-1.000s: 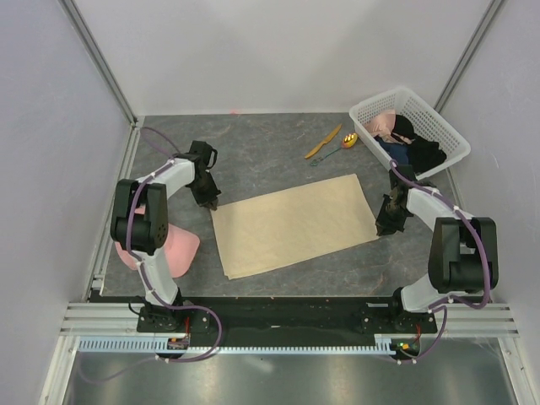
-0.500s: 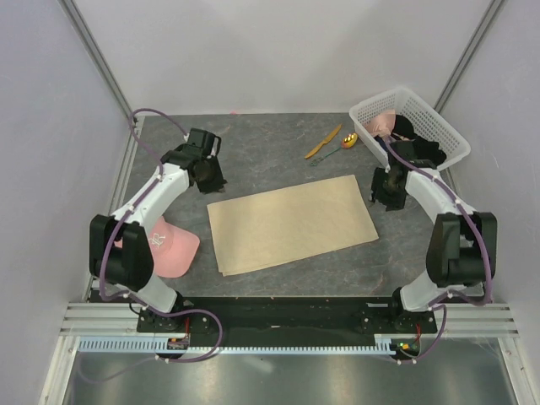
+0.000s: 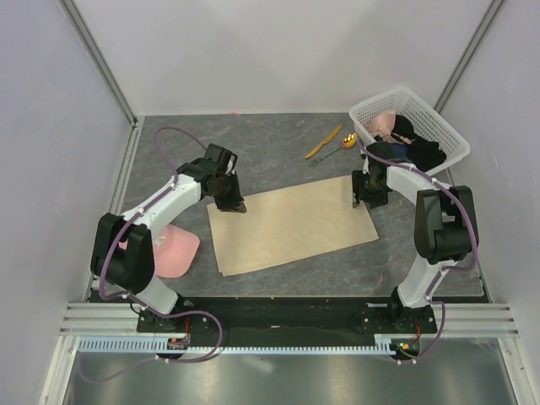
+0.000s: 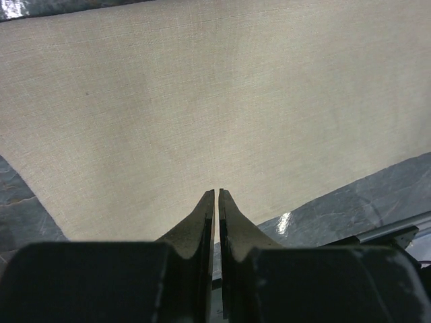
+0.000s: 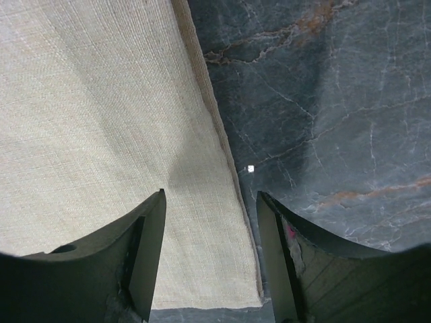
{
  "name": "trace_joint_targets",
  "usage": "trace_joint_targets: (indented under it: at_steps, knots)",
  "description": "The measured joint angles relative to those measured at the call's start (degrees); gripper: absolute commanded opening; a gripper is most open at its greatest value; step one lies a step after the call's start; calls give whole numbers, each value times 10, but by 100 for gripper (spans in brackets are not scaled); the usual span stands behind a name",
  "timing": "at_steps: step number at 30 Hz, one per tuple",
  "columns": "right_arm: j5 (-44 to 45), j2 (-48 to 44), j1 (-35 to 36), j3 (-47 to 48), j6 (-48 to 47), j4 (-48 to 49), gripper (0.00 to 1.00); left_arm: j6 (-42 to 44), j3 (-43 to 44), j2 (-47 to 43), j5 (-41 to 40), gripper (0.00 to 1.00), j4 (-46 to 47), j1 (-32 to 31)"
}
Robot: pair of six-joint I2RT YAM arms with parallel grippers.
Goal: Fold the napkin into a case and place the utensils inside
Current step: Pick up the rectangle-folded napkin from the center of the board.
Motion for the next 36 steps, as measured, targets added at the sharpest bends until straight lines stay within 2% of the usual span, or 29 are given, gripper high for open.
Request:
trace_joint_targets:
  at_steps: [5,8,10,11,14,15,18,26,36]
  knots:
    - [0,23,3,1,-9,16,60,-5,-10,0,17,11,15,-7]
    - [10,24,8,1,-12,18,48,-9,-21,0,23,11,23,-10]
    - [17,24,9,-3,-11,25,36,-12,-28,0,24,11,26,-11]
    - [18,24,9,-5,-10,28,26,-14,-31,0,25,11,28,-11]
    - [16,23,9,-10,-5,42,16,-19,-37,0,30,11,34,-11]
    - [15,22,10,-12,-4,45,9,-21,-38,0,32,11,37,-12]
    - [14,19,12,-14,-1,50,2,-31,-46,0,40,11,50,-14]
    - [44,7,19,-14,4,23,0,-78,-45,50,73,11,97,-31]
    - [100,-93,14,-14,5,-40,0,-162,52,214,84,10,152,-100]
